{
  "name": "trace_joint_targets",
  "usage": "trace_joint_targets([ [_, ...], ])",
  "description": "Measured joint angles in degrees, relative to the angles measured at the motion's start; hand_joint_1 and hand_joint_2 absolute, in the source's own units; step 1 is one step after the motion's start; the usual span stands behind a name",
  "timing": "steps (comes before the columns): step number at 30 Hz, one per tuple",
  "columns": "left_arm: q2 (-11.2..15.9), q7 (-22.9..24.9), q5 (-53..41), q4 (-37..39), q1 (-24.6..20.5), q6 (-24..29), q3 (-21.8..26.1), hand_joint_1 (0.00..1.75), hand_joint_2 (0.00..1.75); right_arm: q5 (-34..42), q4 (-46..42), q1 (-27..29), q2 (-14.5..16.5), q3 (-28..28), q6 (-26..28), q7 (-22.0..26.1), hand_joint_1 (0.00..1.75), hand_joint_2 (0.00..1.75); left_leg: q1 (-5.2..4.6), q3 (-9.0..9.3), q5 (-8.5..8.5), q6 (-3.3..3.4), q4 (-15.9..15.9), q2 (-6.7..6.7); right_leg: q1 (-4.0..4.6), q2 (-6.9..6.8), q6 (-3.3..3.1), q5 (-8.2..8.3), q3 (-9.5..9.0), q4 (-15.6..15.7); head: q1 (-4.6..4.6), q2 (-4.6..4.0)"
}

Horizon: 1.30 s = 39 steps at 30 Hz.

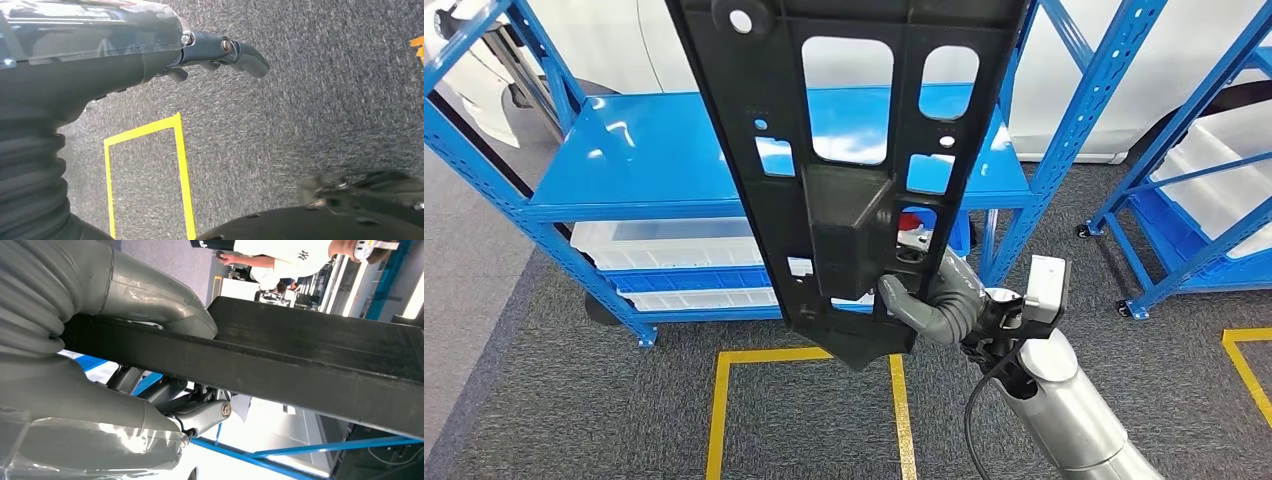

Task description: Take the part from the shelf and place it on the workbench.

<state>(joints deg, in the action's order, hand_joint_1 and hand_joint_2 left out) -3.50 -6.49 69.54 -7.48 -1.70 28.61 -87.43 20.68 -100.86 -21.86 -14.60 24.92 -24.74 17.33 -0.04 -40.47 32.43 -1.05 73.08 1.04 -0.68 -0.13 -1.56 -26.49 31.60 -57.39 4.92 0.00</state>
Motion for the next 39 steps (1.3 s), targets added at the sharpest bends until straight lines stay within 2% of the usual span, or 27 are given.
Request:
trace_joint_targets([
  [1, 0.00, -0.02, 0.01, 0.01, -0.07, 0.00, 0.00, 0.00, 1.75, 0.00, 0.01, 0.03, 0.00, 0.00, 0.00, 0.00, 1.75, 1.75, 0.02, -0.55, 0.25, -0.06, 1.78, 0.00, 0.04, -0.02, 0.01, 0.07, 0.13, -0.07, 0.00, 0.00],
  [2, 0.00, -0.01, 0.01, 0.01, -0.07, 0.00, 0.00, 0.00, 1.75, 0.00, 0.01, 0.06, 0.00, 0.00, 0.00, 0.00, 1.75, 1.75, 0.04, 0.04, -0.67, -0.04, 1.20, 0.00, 0.07, 0.00, 0.04, 0.12, 0.20, -0.14, 0.00, 0.00],
  [3, 0.01, 0.02, 0.00, 0.03, 0.01, 0.00, 0.00, 0.00, 1.75, 0.00, 0.02, 0.07, 0.00, 0.00, 0.00, 0.00, 1.75, 1.75, 0.05, 1.74, -2.47, 0.08, -1.76, 0.00, 0.07, 0.05, 0.09, 0.12, 0.21, -0.23, 0.00, 0.00],
  [4, 0.01, 0.06, -0.01, 0.04, 0.16, 0.00, 0.00, 0.00, 1.75, 0.00, 0.02, 0.07, 0.00, 0.00, 0.00, 0.00, 1.75, 1.75, 0.05, 4.07, -4.42, 0.28, -6.17, -0.02, 0.09, 0.11, 0.16, 0.09, 0.21, -0.31, 0.00, 0.00],
  [6, 0.02, 0.15, -0.03, 0.07, 0.44, 0.00, 0.00, 0.00, 1.75, -0.01, 0.01, 0.05, 0.00, 0.00, 0.00, 0.00, 1.75, 1.75, -0.09, 7.81, -6.55, 0.89, -13.26, -0.02, 0.23, 0.23, 0.54, 0.07, 0.34, -0.44, 0.00, 0.00],
  [7, 0.01, 0.17, -0.03, 0.08, 0.51, 0.00, 0.00, 0.00, 1.75, -0.01, 0.00, 0.06, 0.00, 0.00, 0.00, 0.00, 1.75, 1.75, -0.18, 8.53, -6.69, 1.20, -14.79, 0.01, 0.29, 0.26, 0.82, 0.11, 0.45, -0.49, 0.00, 0.00],
  [9, -0.02, 0.17, -0.03, 0.08, 0.50, 0.00, 0.00, 0.00, 1.75, -0.02, -0.01, 0.06, -0.01, 0.00, 0.00, 0.00, 1.75, 1.75, -0.21, 8.47, -6.77, 1.76, -15.26, 0.11, 0.38, 0.26, 1.52, 0.26, 0.63, -0.48, 0.01, 0.00],
  [11, -0.06, 0.17, -0.03, 0.08, 0.49, 0.00, 0.00, 0.00, 1.75, -0.02, -0.01, 0.02, -0.02, -0.01, 0.00, 0.00, 1.75, 1.75, 0.06, 8.40, -7.07, 2.38, -15.75, 0.08, 0.37, 0.29, 2.19, -0.66, 1.12, -1.56, 0.01, 0.00],
  [13, -0.09, 0.17, -0.03, 0.09, 0.49, -0.01, 0.00, 0.00, 1.75, -0.02, -0.02, 0.01, -0.02, -0.02, 0.00, 0.00, 1.75, 1.75, 0.19, 8.25, -7.36, 2.89, -16.03, -0.04, 0.24, 0.30, 2.73, -3.95, 3.40, -6.64, 0.00, 0.00],
  [15, -0.10, 0.17, -0.03, 0.08, 0.50, -0.02, 0.00, 0.00, 1.75, -0.02, -0.01, 0.14, -0.01, -0.02, 0.00, 0.00, 1.75, 1.75, 0.11, 7.92, -7.46, 3.10, -15.97, -0.08, 0.12, 0.28, 3.08, -7.49, 7.03, -14.47, 0.00, 0.00],
  [16, -0.10, 0.17, -0.03, 0.08, 0.49, -0.03, 0.00, 0.00, 1.75, -0.02, 0.01, 0.22, 0.00, -0.02, 0.00, 0.00, 1.75, 1.75, 0.08, 7.79, -7.49, 3.15, -15.92, -0.07, 0.06, 0.28, 3.18, -7.93, 8.14, -16.89, 0.00, 0.00],
  [17, -0.11, 0.17, -0.03, 0.08, 0.49, -0.03, 0.00, 0.00, 1.75, -0.02, 0.01, 0.26, 0.00, -0.02, 0.00, 0.00, 1.75, 1.75, 0.07, 7.72, -7.50, 3.16, -15.84, -0.04, 0.00, 0.27, 3.21, -7.17, 8.17, -17.12, 0.00, 0.00],
  [18, -0.11, 0.17, -0.03, 0.09, 0.49, -0.04, 0.00, 0.00, 1.75, -0.02, 0.02, 0.26, -0.01, -0.02, 0.00, 0.00, 1.75, 1.75, 0.07, 7.71, -7.48, 3.12, -15.74, -0.01, -0.04, 0.27, 3.17, -5.39, 7.00, -14.93, 0.00, 0.00],
  [20, -0.14, 0.17, -0.03, 0.09, 0.47, -0.04, 0.00, 0.00, 1.75, -0.02, 0.02, 0.18, -0.02, -0.02, 0.00, 0.00, 1.75, 1.75, 0.00, 7.69, -7.37, 2.88, -15.45, 0.07, 0.01, 0.28, 2.84, -1.73, 2.74, -6.74, 0.00, 0.00],
  [21, -0.16, 0.16, -0.03, 0.09, 0.46, -0.04, 0.00, 0.00, 1.75, -0.02, 0.01, 0.16, -0.02, -0.02, 0.00, 0.01, 1.75, 1.75, -0.07, 7.62, -7.35, 2.65, -15.32, 0.11, 0.15, 0.32, 2.59, -0.71, 1.15, -3.54, 0.00, 0.00],
  [22, -0.17, 0.15, -0.03, 0.09, 0.46, -0.04, 0.00, 0.00, 1.75, -0.01, 0.01, 0.13, -0.02, -0.02, 0.00, 0.01, 1.75, 1.75, -0.13, 7.53, -7.36, 2.37, -15.20, 0.14, 0.28, 0.36, 2.30, -0.40, 0.28, -1.60, 0.00, 0.00],
  [25, -0.15, 0.10, -0.03, 0.09, 0.45, -0.03, 0.00, 0.00, 1.75, -0.01, -0.01, 0.11, -0.04, -0.02, 0.00, 0.00, 1.75, 1.75, -0.24, 7.29, -7.45, 1.44, -15.11, 0.17, 0.25, 0.37, 1.36, -0.27, 0.35, -0.68, 0.00, 0.00],
  [27, -0.09, 0.07, -0.02, 0.10, 0.42, -0.01, 0.00, 0.00, 1.75, 0.01, -0.02, 0.08, -0.03, -0.02, 0.00, 0.01, 1.75, 1.75, -0.26, 6.19, -5.74, 0.77, -12.83, 0.11, -0.09, 0.26, 0.65, 0.10, 0.35, -0.25, 0.01, 0.00],
  [28, -0.07, 0.05, -0.01, 0.11, 0.36, 0.00, 0.00, 0.00, 1.75, 0.01, -0.03, 0.08, -0.01, -0.02, 0.00, 0.01, 1.75, 1.75, -0.21, 4.81, -3.92, 0.47, -9.80, 0.08, -0.16, 0.18, 0.40, 0.25, 0.37, -0.13, 0.02, 0.00],
  [30, -0.07, -0.01, 0.00, 0.11, 0.11, 0.00, 0.00, 0.00, 1.75, 0.02, -0.03, 0.11, 0.00, -0.02, 0.00, 0.00, 1.75, 1.75, -0.09, 1.13, -0.08, 0.04, -1.59, 0.08, -0.06, 0.08, 0.21, 0.34, 0.52, -0.13, 0.02, 0.00],
  [31, -0.07, -0.04, 0.01, 0.11, 0.00, 0.00, 0.00, 0.00, 1.75, 0.02, -0.03, 0.15, 0.00, -0.02, 0.00, 0.00, 1.75, 1.75, -0.05, -0.23, 0.74, -0.07, 1.43, 0.08, -0.02, 0.04, 0.19, 0.36, 0.54, -0.14, 0.01, 0.00],
  [32, -0.07, -0.05, 0.01, 0.11, -0.07, 0.00, 0.00, 0.00, 1.75, 0.01, -0.03, 0.17, 0.00, -0.02, 0.00, 0.00, 1.75, 1.75, -0.01, -0.56, 0.28, -0.10, 2.24, 0.08, 0.00, 0.04, 0.18, 0.37, 0.52, -0.16, 0.01, 0.00],
  [33, -0.07, -0.04, 0.00, 0.11, -0.06, 0.00, 0.00, 0.00, 1.75, 0.01, -0.03, 0.18, 0.00, -0.02, 0.00, 0.00, 1.75, 1.75, 0.03, 0.24, -1.27, -0.06, 0.63, 0.08, 0.00, 0.08, 0.20, 0.35, 0.46, -0.18, 0.01, 0.00],
  [35, -0.04, 0.05, -0.02, 0.11, 0.17, 0.00, 0.00, 0.00, 1.75, 0.00, -0.04, 0.16, 0.00, -0.02, 0.00, 0.00, 1.75, 1.75, 0.08, 4.28, -5.38, 0.26, -7.66, 0.06, 0.03, 0.24, 0.38, 0.24, 0.31, -0.27, 0.01, 0.00],
  [36, -0.03, 0.09, -0.02, 0.11, 0.31, 0.00, 0.00, 0.00, 1.75, 0.00, -0.04, 0.15, 0.00, -0.02, 0.00, 0.00, 1.75, 1.75, 0.02, 6.17, -6.69, 0.57, -11.34, 0.07, 0.10, 0.34, 0.57, 0.16, 0.33, -0.31, 0.01, 0.00],
  [37, -0.02, 0.11, -0.02, 0.11, 0.40, 0.00, 0.00, 0.00, 1.75, 0.00, -0.05, 0.15, 0.00, -0.02, 0.00, 0.00, 1.75, 1.75, -0.06, 7.39, -7.28, 0.88, -13.85, 0.09, 0.18, 0.41, 0.84, 0.10, 0.36, -0.39, 0.01, 0.00],
  [39, -0.02, 0.13, -0.02, 0.11, 0.46, 0.00, 0.00, 0.00, 1.75, -0.01, -0.05, 0.15, 0.00, -0.02, 0.00, 0.00, 1.75, 1.75, -0.19, 7.83, -7.25, 1.52, -15.02, 0.19, 0.31, 0.46, 1.50, 0.11, 0.51, -0.42, 0.00, 0.00],
])
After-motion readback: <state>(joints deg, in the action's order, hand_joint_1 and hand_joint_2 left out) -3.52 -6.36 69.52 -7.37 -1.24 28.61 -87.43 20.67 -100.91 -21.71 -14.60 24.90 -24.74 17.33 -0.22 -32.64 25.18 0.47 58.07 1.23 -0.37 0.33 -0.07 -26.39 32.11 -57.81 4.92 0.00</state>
